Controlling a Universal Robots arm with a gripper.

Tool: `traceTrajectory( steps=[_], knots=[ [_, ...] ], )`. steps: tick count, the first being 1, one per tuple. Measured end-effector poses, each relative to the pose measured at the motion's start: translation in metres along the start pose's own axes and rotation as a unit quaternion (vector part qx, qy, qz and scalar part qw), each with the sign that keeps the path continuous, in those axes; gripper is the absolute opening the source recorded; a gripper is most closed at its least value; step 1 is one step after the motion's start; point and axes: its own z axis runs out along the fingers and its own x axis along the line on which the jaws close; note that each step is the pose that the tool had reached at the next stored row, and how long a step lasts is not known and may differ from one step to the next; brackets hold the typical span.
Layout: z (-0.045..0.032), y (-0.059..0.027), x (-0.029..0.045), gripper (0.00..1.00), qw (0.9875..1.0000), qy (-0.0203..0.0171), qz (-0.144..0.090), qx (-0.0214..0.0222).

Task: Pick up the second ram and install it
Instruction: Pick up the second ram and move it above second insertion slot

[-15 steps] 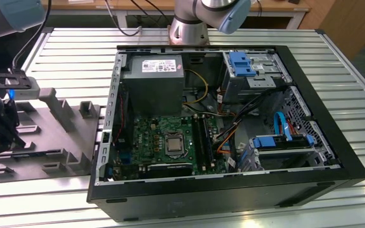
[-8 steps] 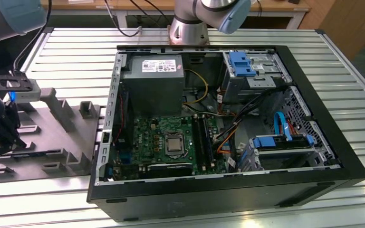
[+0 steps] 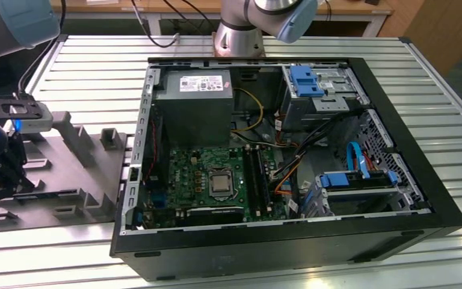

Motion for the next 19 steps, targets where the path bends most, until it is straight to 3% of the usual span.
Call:
traceTrajectory(
  steps=[10, 13, 15, 16, 17, 19],
  knots=[
    [0.0002, 0.0, 0.0001, 0.11, 1.0, 0.0, 0.0, 0.0],
    [0.0002, 0.0, 0.0001, 0.29, 1.0, 0.0, 0.0, 0.0],
    [0.0002, 0.0, 0.0001, 0.29, 1.0, 0.0, 0.0, 0.0],
    [0.0002, 0.0, 0.0001, 0.36, 1.0, 0.0, 0.0, 0.0],
    [0.0002, 0.0, 0.0001, 0.36, 1.0, 0.0, 0.0, 0.0],
    [0.0047, -0.0002, 0.0002, 0.36, 1.0, 0.0, 0.0, 0.0001]
  ],
)
